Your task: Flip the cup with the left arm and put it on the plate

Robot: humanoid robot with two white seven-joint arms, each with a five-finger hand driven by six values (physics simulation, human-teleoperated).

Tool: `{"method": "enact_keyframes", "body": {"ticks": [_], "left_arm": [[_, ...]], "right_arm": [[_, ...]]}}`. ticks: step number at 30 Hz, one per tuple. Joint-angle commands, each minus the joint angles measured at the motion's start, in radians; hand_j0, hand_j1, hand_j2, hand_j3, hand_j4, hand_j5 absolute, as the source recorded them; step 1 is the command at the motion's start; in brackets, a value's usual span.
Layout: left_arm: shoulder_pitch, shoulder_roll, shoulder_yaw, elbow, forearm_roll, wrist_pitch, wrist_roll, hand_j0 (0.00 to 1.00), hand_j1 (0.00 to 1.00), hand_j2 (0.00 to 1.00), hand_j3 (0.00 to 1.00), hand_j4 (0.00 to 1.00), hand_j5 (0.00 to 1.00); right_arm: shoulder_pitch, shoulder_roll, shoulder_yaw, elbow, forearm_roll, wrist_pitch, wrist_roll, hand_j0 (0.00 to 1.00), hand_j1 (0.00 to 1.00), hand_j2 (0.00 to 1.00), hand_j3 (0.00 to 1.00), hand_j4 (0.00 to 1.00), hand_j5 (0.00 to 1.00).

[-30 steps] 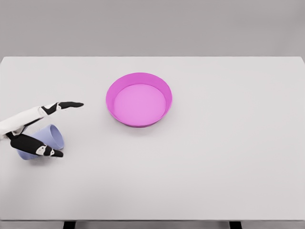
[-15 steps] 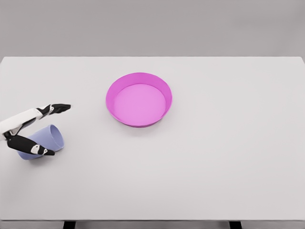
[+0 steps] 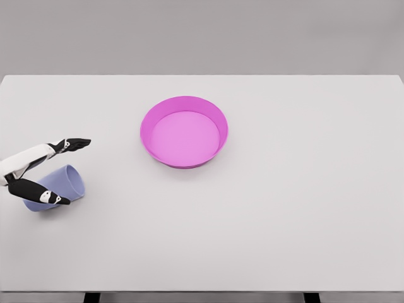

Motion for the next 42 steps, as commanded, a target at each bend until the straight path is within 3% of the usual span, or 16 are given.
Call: {"method": "enact_keyframes", "body": {"ticks": [1, 20, 24, 40, 42], "left_arm": [[0.000, 0.000, 0.001, -0.001, 0.003, 0.002, 0.000, 1.00, 1.00, 1.00, 1.00, 1.00, 1.00], [0.005, 0.000, -0.002, 0.013, -0.041, 0.052, 0.002, 1.00, 1.00, 1.00, 1.00, 1.00, 1.00], [0.005, 0.000, -0.008, 0.015, -0.086, 0.052, 0.002, 1.00, 1.00, 1.00, 1.00, 1.00, 1.00], [0.018, -0.014, -0.008, 0.038, -0.087, 0.140, 0.002, 1.00, 1.00, 1.00, 1.00, 1.00, 1.00], [0.018, -0.014, -0.011, 0.035, -0.086, 0.140, 0.002, 0.87, 0.87, 0.87, 0.87, 0.87, 0.87]], "right_arm": [[-0.002, 0.000, 0.000, 0.000, 0.000, 0.000, 0.000, 1.00, 1.00, 1.00, 1.00, 1.00, 1.00], [0.000, 0.000, 0.001, 0.000, 0.000, 0.000, 0.000, 1.00, 1.00, 1.00, 1.00, 1.00, 1.00], [0.000, 0.000, 0.000, 0.000, 0.000, 0.000, 0.001, 1.00, 1.00, 1.00, 1.00, 1.00, 1.00], [0.000, 0.000, 0.001, 0.000, 0.000, 0.000, 0.001, 1.00, 1.00, 1.00, 1.00, 1.00, 1.00], [0.000, 0.000, 0.000, 0.000, 0.000, 0.000, 0.001, 1.00, 1.00, 1.00, 1.00, 1.00, 1.00]]}}
